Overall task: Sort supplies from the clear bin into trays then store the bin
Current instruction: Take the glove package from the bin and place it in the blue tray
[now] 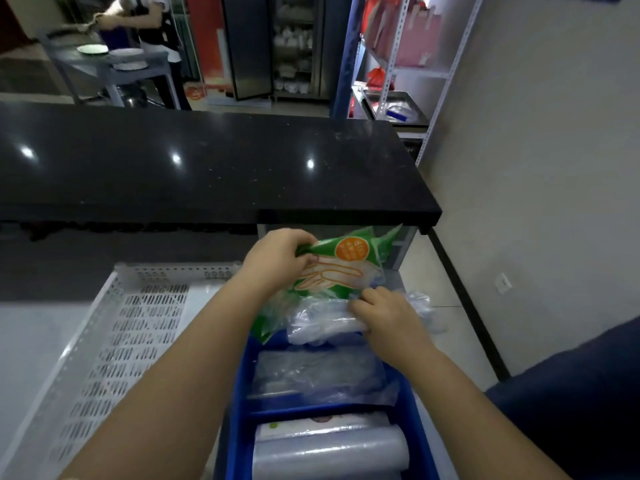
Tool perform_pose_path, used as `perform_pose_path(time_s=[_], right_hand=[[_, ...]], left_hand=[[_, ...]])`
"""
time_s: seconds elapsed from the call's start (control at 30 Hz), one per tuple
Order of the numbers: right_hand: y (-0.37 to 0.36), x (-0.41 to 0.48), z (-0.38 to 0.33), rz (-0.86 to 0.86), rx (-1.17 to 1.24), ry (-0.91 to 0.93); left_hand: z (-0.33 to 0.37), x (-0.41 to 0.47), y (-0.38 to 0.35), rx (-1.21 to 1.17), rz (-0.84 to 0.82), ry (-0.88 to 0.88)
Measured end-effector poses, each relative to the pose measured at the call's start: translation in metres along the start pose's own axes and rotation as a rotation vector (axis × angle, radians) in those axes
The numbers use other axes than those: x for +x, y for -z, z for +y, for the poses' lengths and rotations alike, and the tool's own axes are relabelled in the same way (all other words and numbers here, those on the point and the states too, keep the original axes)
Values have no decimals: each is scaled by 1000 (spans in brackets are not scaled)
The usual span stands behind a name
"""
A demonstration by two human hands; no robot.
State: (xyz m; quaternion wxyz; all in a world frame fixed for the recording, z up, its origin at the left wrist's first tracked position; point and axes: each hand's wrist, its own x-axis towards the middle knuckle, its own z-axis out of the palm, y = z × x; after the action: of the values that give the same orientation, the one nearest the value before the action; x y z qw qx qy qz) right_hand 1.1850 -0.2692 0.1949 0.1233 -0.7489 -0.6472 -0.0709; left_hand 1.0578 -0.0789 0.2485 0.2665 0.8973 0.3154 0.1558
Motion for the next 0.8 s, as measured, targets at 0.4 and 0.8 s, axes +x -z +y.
perform_pose_path(time_s=[0.4, 0.8], right_hand=[[-9, -9, 9, -86, -10, -88], [-10, 6, 10, -152, -33, -116]], left_hand=[[-49, -1, -57, 290, -13, -36], [-47, 6, -41, 238, -106, -40]])
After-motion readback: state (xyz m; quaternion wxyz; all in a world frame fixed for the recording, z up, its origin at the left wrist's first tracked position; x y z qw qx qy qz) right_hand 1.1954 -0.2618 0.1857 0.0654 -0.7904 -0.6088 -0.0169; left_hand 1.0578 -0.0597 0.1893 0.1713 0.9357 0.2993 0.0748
